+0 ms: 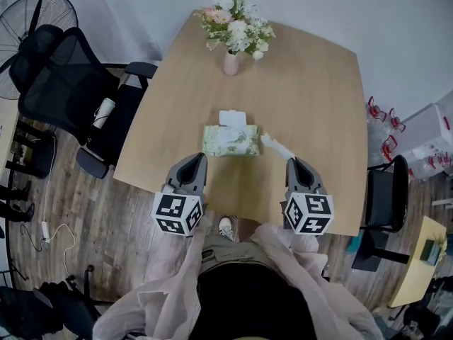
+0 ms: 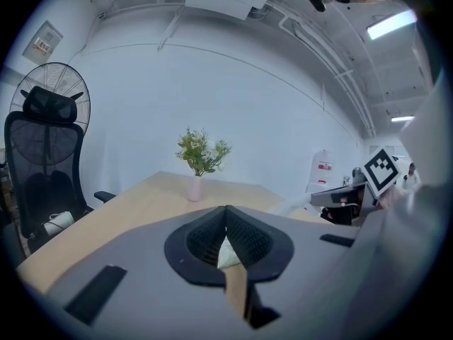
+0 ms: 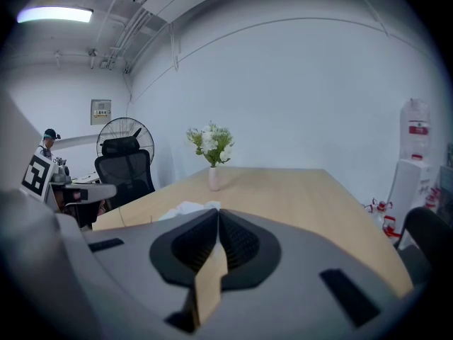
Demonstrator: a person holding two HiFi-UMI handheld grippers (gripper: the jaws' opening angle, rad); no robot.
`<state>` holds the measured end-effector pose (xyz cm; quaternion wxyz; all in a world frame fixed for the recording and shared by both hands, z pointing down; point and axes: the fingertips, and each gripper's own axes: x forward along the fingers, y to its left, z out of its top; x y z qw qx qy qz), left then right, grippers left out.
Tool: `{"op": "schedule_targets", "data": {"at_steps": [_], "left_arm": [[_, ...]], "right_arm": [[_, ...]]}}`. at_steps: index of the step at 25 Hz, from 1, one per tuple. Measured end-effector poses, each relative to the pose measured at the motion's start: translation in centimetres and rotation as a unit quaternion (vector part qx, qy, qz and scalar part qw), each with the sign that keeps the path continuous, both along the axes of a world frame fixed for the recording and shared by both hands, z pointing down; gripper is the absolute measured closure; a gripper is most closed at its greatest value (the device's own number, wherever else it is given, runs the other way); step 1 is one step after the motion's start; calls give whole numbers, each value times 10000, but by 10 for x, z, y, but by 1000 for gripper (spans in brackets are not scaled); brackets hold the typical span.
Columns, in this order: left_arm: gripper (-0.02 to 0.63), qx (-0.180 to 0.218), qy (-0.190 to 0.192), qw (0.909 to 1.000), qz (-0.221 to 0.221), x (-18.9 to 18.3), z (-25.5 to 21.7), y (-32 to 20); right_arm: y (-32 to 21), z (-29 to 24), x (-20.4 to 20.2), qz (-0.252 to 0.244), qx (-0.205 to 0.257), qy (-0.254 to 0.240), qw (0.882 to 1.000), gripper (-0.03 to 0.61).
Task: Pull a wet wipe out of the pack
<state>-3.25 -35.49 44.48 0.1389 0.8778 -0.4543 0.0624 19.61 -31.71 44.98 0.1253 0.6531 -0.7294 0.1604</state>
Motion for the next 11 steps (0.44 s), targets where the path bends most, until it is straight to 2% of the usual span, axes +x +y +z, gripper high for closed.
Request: {"op": "schedule_targets", "data": {"at_steps": [11], "left_arm": [[603, -73, -29, 10000, 4, 1, 6, 5]], "right_arm": [[1, 5, 1, 13, -40, -25, 10000, 563]]}}
